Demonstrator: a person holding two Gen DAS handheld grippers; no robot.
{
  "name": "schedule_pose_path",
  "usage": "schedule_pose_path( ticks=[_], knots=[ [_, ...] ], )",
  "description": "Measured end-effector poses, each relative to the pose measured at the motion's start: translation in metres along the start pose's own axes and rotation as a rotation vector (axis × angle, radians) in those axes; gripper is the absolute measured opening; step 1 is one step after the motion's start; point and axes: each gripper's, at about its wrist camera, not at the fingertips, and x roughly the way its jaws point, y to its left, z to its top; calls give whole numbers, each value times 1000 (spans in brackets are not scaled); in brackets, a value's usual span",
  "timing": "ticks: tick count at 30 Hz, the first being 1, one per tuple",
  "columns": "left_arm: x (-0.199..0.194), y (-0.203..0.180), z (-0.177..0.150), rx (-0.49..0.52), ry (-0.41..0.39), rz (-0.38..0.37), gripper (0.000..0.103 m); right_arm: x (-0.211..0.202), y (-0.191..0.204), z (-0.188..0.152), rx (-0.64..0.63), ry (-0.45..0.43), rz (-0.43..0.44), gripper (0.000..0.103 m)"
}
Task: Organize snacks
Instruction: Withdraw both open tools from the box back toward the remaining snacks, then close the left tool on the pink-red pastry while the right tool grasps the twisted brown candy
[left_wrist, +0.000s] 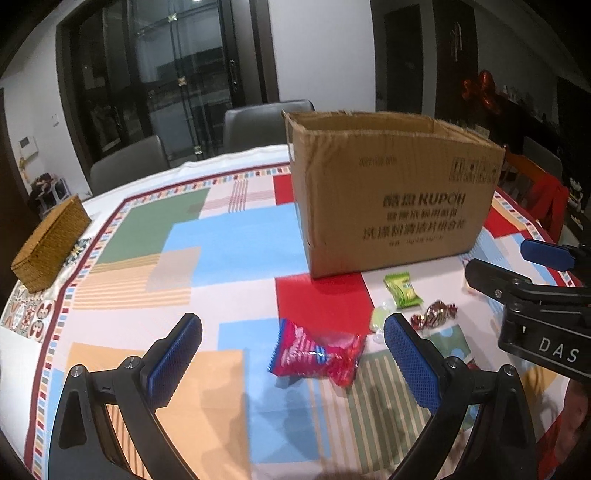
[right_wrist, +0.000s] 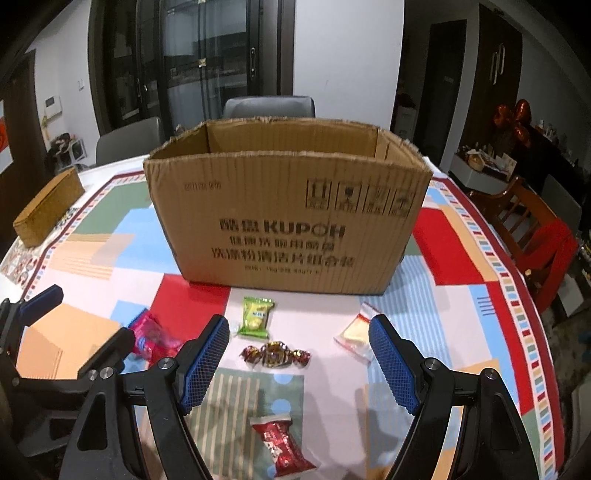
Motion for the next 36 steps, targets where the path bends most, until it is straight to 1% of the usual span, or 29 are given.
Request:
schedule_pose_path(
  ticks=[6,11,23,25,32,36],
  knots=[
    [15,-3,-8,18,53,-24,100,15,2,-8,-1,52,5,79],
    [30,-2,-14,9,92,-36,100,26,4,-13,-9,83,3,79],
    [53,-4,-21,27,136,-36,100,53,10,-17,-13,151,19,79],
    [56,-4,-21,23,139,-36,98,58,13,-18,-17,161,24,79],
    [66,-5,-25,19,164,-45,95,75,18,-25,-12,201,33,79],
    [68,-6,-27,14,172,-44,88,84,20,-26,-3,220,39,79]
  ],
)
